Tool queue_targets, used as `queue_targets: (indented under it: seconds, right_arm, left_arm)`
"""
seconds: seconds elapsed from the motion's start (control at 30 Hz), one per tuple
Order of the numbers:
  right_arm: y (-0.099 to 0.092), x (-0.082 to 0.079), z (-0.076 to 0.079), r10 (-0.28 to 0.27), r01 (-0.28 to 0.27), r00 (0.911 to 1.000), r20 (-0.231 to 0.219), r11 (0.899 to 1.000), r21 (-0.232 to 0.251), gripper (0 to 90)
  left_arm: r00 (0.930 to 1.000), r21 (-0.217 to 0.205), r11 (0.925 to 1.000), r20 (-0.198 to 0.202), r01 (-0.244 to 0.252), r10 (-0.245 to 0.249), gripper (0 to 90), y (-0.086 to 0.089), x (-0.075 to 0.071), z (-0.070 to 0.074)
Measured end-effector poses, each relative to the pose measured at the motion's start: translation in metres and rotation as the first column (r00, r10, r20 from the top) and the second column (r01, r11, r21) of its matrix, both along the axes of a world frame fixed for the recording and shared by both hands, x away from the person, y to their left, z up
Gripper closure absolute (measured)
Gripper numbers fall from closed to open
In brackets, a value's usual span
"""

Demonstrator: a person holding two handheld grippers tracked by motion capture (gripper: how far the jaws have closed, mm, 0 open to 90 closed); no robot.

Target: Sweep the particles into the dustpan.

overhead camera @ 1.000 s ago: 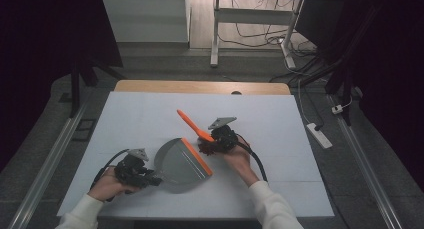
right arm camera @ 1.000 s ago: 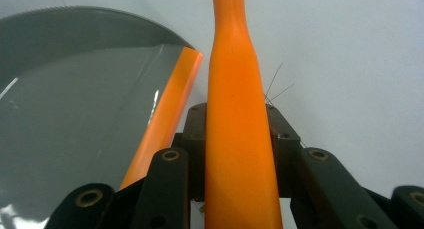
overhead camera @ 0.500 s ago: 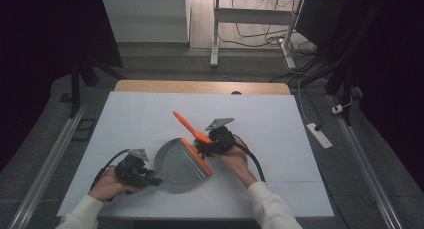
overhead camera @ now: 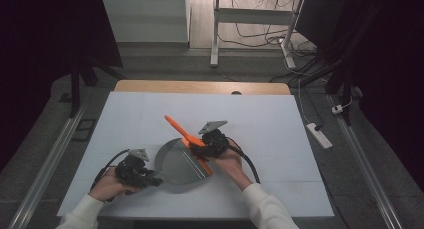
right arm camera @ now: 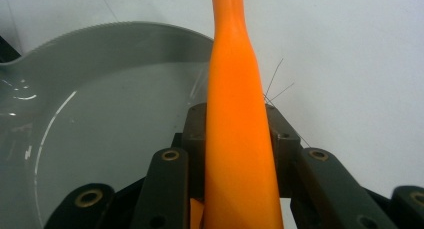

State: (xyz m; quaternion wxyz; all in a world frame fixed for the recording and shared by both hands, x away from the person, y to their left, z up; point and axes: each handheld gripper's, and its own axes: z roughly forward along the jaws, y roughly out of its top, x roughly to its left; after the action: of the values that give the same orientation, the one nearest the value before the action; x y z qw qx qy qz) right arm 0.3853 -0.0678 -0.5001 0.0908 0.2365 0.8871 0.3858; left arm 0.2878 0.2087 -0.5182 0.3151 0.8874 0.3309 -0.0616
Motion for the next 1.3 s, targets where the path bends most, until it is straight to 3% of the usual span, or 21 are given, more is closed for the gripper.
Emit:
queue_targets:
  seconds: [0.1, 0.23, 0.33, 0.37, 0.4, 0.47, 0.9, 1.13, 1.3]
  right_arm:
    - [0.002, -0.002, 0.002, 0.009, -0.009, 1.0, 0.001, 1.0, 0.009, 68.6]
    - [0.01, -0.009, 0.005, 0.08, -0.077, 0.9954, -0.052, 0.995, 0.056, 69.0]
    - [0.01, -0.009, 0.008, 0.101, -0.094, 0.9924, -0.071, 0.991, 0.096, 69.1]
    - [0.007, -0.008, 0.014, 0.076, -0.072, 0.9964, -0.039, 0.993, 0.094, 69.2]
    - [0.007, -0.008, 0.014, 0.076, -0.072, 0.9964, -0.039, 0.993, 0.094, 69.2]
    - [-0.006, -0.004, 0.021, 0.025, -0.024, 0.9997, -0.008, 0.995, 0.101, 69.2]
    - [-0.055, 0.013, 0.034, -0.125, 0.121, 0.992, 0.022, 0.984, 0.135, 69.1]
    - [-0.074, 0.021, 0.023, -0.191, 0.189, 0.9815, 0.012, 0.977, 0.095, 69.2]
    - [-0.076, 0.025, 0.014, -0.217, 0.217, 0.9761, -0.004, 0.973, 0.081, 69.3]
  left_arm:
    - [1.0, 0.0, 1.0, 0.0, 0.0, 0.0, 61.0, 0.0, 0.0, 0.0]
    - [1.0, 0.0, 1.0, 0.002, -0.001, 0.001, 60.9, 0.0, 0.0, 0.0]
    - [1.0, -0.001, 1.0, 0.002, -0.001, 0.001, 60.9, 0.0, 0.0, 0.0]
    - [1.0, 0.0, 1.0, 0.002, -0.001, 0.001, 60.9, 0.0, 0.0, 0.0]
    - [1.0, -0.001, 1.0, 0.001, 0.0, 0.0, 60.9, 0.0, 0.0, 0.0]
    - [1.0, 0.0, 1.0, 0.001, 0.001, -0.001, 60.9, 0.0, 0.0, 0.0]
    - [1.0, 0.0, 1.0, 0.002, 0.001, -0.001, 60.9, 0.0, 0.0, 0.0]
    - [1.0, 0.0, 1.0, 0.002, 0.001, -0.001, 60.9, 0.0, 0.0, 0.0]
    - [1.0, 0.001, 1.0, 0.0, 0.002, -0.002, 61.0, 0.0, 0.0, -0.001]
